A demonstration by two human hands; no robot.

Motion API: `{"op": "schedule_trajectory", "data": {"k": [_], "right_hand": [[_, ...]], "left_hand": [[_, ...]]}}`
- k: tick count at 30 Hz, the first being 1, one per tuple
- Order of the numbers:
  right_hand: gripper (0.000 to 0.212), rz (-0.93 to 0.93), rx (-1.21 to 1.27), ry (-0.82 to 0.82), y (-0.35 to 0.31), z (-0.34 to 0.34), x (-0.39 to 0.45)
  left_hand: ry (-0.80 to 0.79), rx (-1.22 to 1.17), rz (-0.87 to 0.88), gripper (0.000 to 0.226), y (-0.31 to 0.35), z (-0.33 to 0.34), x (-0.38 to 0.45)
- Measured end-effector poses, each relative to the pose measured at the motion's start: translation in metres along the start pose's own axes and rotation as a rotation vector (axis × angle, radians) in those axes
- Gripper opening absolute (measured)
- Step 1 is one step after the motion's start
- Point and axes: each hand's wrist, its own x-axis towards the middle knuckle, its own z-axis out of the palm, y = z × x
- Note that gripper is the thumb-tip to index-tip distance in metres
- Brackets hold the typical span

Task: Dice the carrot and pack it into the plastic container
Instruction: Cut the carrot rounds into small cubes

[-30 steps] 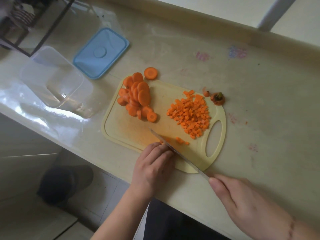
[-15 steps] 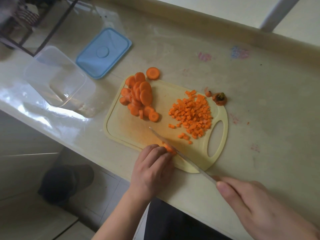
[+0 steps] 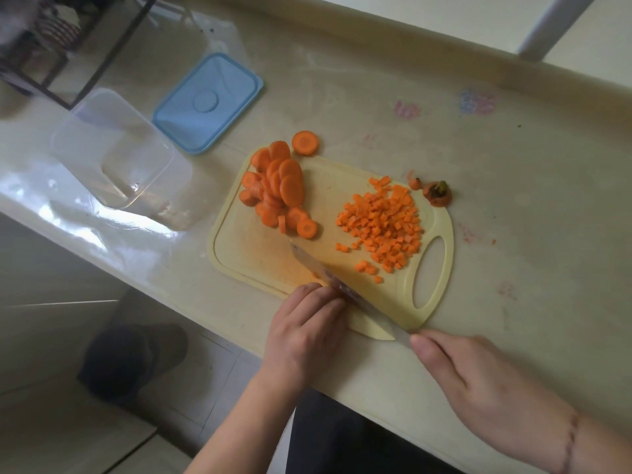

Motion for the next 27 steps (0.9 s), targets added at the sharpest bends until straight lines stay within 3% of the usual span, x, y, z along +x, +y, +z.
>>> {"op": "schedule_trajectory", "data": {"k": [4,11,14,18,27], "right_hand": [[0.061,0.017,0.008,0.027,0.002,-0.008,0.000],[0.042,0.039,0.042,-0.006,-0.008,-0.009,-0.014],[0.057,0.040,0.035,-0.050,-0.002,-0.006,-0.017],[0.056,0.019,0.014,-0.038,0.003,-0.007,-0.019],[0.063,0.048,-0.006,-0.063,0.006,-0.004,-0.020]], "left_hand": [[0.019,0.014,-0.001,0.010,0.000,-0.003,-0.002],[0.051,-0.007,0.006,0.007,0.000,-0.007,-0.008],[0.050,-0.019,-0.003,0.013,-0.001,-0.004,-0.008],[0.059,-0.021,-0.017,0.025,-0.001,-0.004,-0.007],[0.055,-0.009,-0.041,0.014,0.001,-0.004,-0.006]]}}
